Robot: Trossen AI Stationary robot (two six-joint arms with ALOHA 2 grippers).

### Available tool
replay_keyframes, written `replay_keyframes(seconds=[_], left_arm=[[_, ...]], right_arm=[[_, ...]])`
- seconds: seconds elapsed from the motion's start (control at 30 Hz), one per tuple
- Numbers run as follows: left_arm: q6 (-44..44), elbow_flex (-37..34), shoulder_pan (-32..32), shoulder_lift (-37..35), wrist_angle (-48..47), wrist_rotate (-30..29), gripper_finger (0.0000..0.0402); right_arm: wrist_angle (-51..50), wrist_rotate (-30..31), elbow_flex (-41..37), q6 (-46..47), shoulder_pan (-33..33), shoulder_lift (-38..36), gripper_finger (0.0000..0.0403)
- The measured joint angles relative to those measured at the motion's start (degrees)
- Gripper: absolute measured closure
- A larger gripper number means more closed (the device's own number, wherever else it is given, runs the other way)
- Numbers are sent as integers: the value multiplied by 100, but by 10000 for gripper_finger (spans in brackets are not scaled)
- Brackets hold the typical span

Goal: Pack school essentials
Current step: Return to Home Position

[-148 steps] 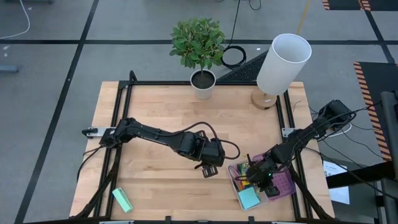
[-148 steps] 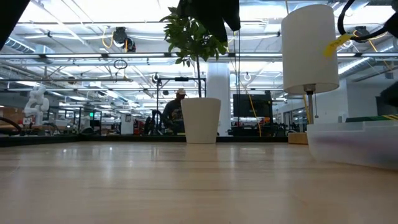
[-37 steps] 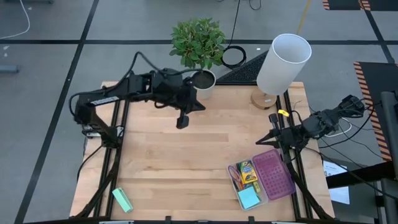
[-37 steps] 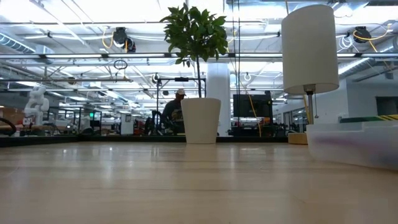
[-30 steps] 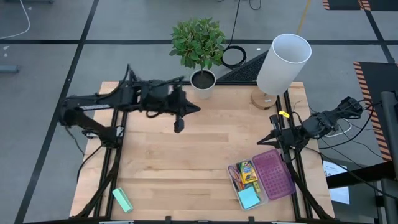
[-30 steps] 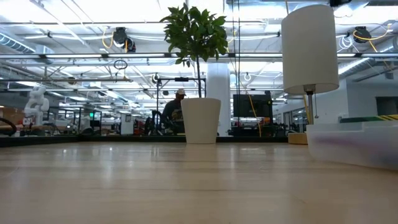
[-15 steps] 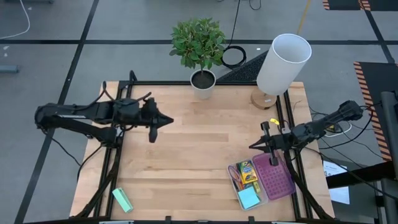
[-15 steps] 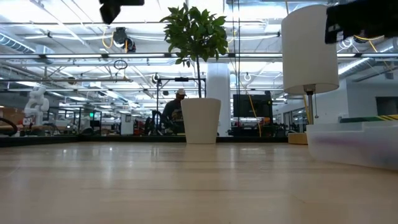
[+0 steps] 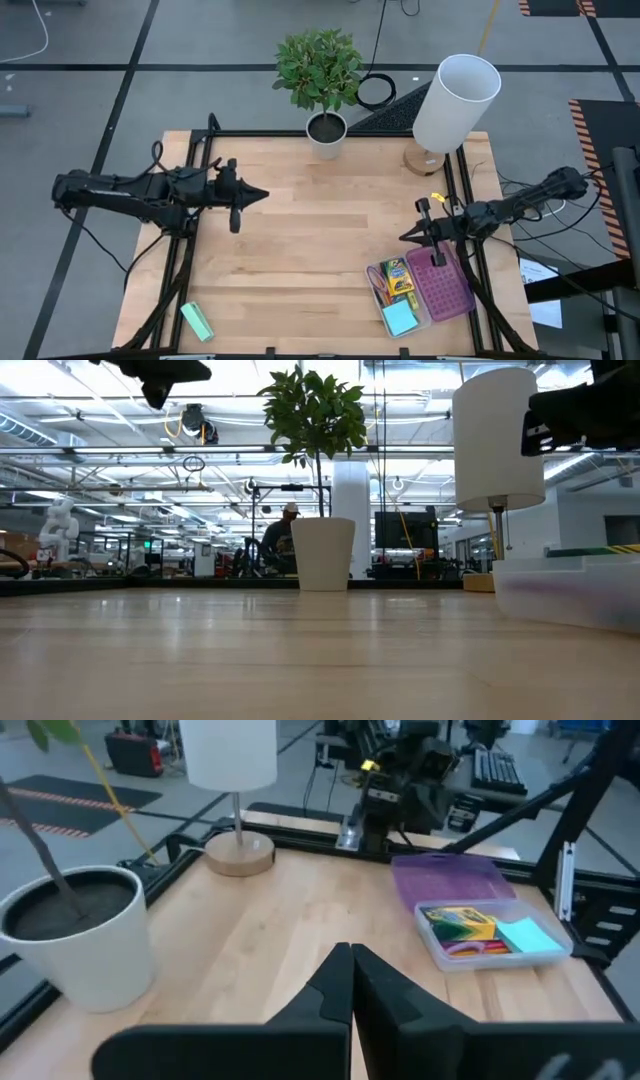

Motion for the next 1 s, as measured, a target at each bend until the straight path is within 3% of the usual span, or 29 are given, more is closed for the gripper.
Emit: replay_keyframes(seconds=[0.43,0.7,1.0], left_arm=[[-66,-251,1,-187,142,-5,401],[-33,-251,1,-187,434,-7,401],[43,-251,1,-185,436,-75,401]], right_arm=[[136,-744,-243,25,-770,-263,403],[-532,-771,-252,-44,-1058,-863,403],[-1144,-1356,-258,-16,-1845,-1445,403]])
